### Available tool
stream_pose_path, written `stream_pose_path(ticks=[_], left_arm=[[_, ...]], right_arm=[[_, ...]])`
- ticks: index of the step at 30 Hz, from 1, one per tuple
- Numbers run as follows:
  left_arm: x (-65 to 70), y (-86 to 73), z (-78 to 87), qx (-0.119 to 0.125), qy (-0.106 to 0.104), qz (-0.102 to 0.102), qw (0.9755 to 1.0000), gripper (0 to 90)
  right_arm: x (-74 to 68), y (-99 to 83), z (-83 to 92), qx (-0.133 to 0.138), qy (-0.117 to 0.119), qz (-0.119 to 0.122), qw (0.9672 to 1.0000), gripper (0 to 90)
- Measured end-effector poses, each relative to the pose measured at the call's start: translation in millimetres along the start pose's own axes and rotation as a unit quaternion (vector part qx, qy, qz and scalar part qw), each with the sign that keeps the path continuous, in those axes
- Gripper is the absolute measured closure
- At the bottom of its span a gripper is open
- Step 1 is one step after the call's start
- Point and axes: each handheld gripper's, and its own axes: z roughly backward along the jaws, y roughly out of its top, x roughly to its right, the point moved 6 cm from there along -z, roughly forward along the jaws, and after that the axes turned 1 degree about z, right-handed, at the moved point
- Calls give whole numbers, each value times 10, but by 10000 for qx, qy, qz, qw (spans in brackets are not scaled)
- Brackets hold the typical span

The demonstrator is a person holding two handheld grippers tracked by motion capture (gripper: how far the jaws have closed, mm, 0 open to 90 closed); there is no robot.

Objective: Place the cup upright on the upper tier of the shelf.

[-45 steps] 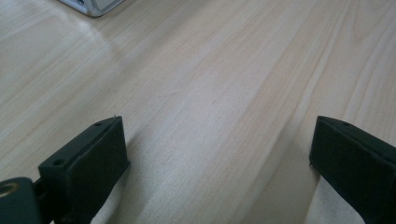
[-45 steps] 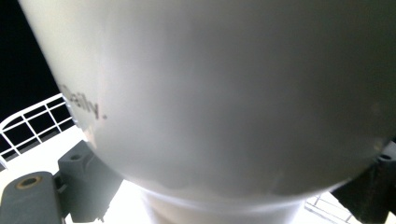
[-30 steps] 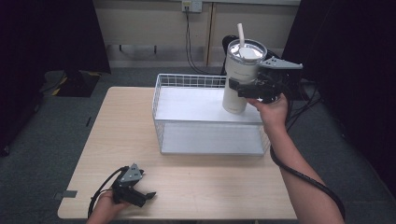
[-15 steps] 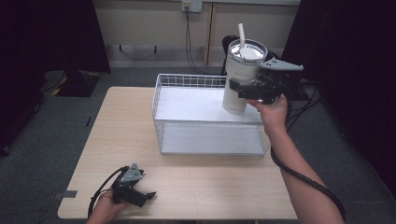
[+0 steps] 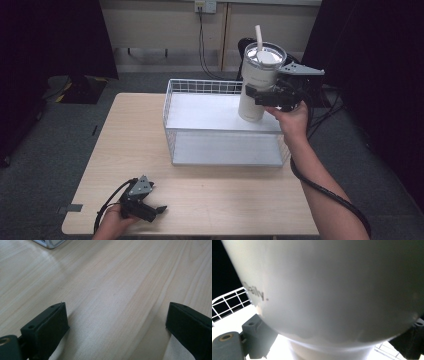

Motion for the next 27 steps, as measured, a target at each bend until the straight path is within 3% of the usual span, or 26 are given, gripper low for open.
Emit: stream_pose_path(ticks=[19,27], left_arm=[[0,1,-4,29,23,6,10000,35],[0,1,-5,32,24,5,10000,35]], right_arm=[[3,-24,22,-17,13,-15,10000,87],[18,-119,73,-91,79,5,9999,90]])
